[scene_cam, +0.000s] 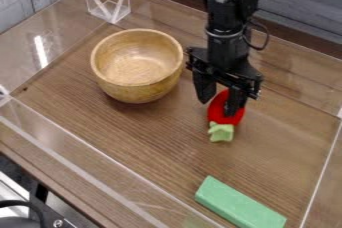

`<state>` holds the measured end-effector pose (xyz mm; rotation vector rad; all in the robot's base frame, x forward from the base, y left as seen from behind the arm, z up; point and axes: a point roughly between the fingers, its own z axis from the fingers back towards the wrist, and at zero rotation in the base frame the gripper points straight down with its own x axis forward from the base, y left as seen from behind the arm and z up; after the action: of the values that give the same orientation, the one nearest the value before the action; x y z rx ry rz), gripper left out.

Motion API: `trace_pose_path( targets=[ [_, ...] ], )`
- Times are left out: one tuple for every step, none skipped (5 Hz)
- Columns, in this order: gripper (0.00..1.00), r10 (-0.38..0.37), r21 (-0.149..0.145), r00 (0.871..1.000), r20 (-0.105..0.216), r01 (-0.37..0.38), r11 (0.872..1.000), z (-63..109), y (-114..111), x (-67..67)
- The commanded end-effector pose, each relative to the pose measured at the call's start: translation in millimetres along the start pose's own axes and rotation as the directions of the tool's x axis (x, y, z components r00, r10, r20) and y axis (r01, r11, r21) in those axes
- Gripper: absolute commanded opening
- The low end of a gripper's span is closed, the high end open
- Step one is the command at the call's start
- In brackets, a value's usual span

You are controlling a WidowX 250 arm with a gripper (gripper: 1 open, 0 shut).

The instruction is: Move the red object to the right side of the table

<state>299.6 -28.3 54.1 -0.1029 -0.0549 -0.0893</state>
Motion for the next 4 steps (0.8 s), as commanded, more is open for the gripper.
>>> trace_pose_path(
  targets=[
    [0.0,0.011,0.005,0.998,0.056,-0.011,1.0,14.3,-6.8,7.2],
    [0.0,0.008,0.0,0.998,0.062,-0.008,1.0,15.6,-19.6,8.9],
    [0.0,-0.034,-0.008,0.997,0.062,0.034,0.999,9.8,-22.4,11.1],
    [0.0,-0.073,-0.017,0.995,0.061,0.074,0.997,3.7,-23.9,12.7]
  ],
)
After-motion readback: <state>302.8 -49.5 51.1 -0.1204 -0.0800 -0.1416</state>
